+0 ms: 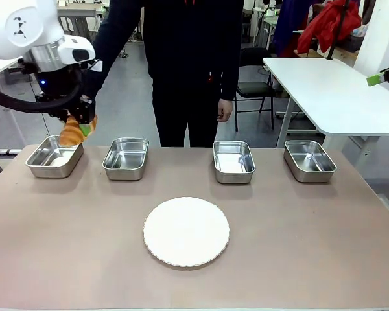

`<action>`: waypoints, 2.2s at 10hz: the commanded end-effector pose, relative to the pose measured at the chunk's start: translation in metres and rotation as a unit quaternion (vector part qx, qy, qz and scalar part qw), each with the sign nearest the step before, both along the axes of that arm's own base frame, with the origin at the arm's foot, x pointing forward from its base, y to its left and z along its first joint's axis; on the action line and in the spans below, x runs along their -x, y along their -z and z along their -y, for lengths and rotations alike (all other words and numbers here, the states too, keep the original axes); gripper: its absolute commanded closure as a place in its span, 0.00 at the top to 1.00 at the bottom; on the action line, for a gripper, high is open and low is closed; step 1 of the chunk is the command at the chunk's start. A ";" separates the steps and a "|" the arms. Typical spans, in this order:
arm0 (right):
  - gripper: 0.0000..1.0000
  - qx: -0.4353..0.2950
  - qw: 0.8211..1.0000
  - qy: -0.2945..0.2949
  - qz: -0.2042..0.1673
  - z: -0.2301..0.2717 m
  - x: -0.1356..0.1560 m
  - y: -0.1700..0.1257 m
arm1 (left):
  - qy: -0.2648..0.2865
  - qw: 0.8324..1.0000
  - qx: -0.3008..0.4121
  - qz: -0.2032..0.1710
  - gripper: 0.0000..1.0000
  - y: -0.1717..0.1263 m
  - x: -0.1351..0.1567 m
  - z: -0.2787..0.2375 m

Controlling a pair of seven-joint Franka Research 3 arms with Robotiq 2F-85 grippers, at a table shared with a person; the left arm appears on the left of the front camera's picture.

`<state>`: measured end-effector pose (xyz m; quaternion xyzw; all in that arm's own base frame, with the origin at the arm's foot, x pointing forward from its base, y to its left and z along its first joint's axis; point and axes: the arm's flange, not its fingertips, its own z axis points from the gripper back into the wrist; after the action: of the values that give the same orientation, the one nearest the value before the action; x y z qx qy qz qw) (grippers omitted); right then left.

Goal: Place the bread in the container.
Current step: Place the Butter Roll into the Airtight Container indicated by the human.

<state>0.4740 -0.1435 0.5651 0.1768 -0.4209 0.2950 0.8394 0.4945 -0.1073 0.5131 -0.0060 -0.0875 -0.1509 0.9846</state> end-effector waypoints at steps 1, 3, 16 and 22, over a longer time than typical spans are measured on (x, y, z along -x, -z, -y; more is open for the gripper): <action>1.00 -0.004 1.000 -0.003 0.004 -0.001 0.000 -0.001 | -0.003 1.000 -0.003 -0.012 0.43 0.017 -0.031 -0.041; 1.00 -0.004 1.000 -0.003 0.004 -0.001 0.000 -0.001 | -0.007 1.000 -0.012 -0.014 0.43 0.040 -0.042 -0.072; 1.00 -0.004 1.000 -0.003 0.004 -0.001 0.000 -0.001 | 0.007 1.000 -0.010 -0.010 0.43 0.126 -0.125 -0.146; 1.00 -0.004 1.000 -0.003 0.004 -0.001 0.000 -0.001 | 0.019 1.000 0.004 -0.012 1.00 0.126 -0.131 -0.145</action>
<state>0.4741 -0.1433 0.5650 0.1767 -0.4206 0.2951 0.8395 0.6223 0.0332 0.3850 0.0029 -0.0778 -0.1584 0.9843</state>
